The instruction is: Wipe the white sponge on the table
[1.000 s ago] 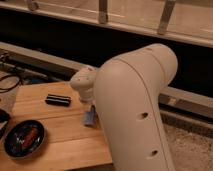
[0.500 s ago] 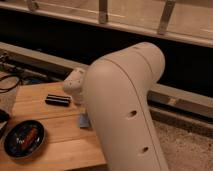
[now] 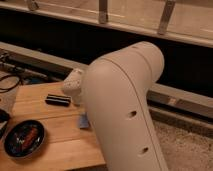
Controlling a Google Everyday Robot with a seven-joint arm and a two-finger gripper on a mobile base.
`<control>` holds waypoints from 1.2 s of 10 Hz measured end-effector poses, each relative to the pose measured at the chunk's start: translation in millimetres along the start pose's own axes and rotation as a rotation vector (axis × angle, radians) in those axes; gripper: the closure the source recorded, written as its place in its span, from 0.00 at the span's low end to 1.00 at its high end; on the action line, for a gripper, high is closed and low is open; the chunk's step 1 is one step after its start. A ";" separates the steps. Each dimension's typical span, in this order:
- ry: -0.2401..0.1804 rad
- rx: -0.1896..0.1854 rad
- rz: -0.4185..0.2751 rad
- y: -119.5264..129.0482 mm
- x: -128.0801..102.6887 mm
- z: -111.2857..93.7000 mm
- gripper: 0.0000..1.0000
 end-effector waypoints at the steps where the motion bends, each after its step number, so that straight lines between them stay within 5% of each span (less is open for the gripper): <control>1: -0.003 0.002 0.002 -1.0 -0.4 -0.3 0.89; 5: -0.106 0.034 -0.009 -50.1 -20.5 -12.9 0.89; 9: -0.224 0.067 -0.050 -107.2 -67.1 -20.3 0.89; 12: -0.191 0.064 -0.033 -91.9 -76.7 -20.5 0.88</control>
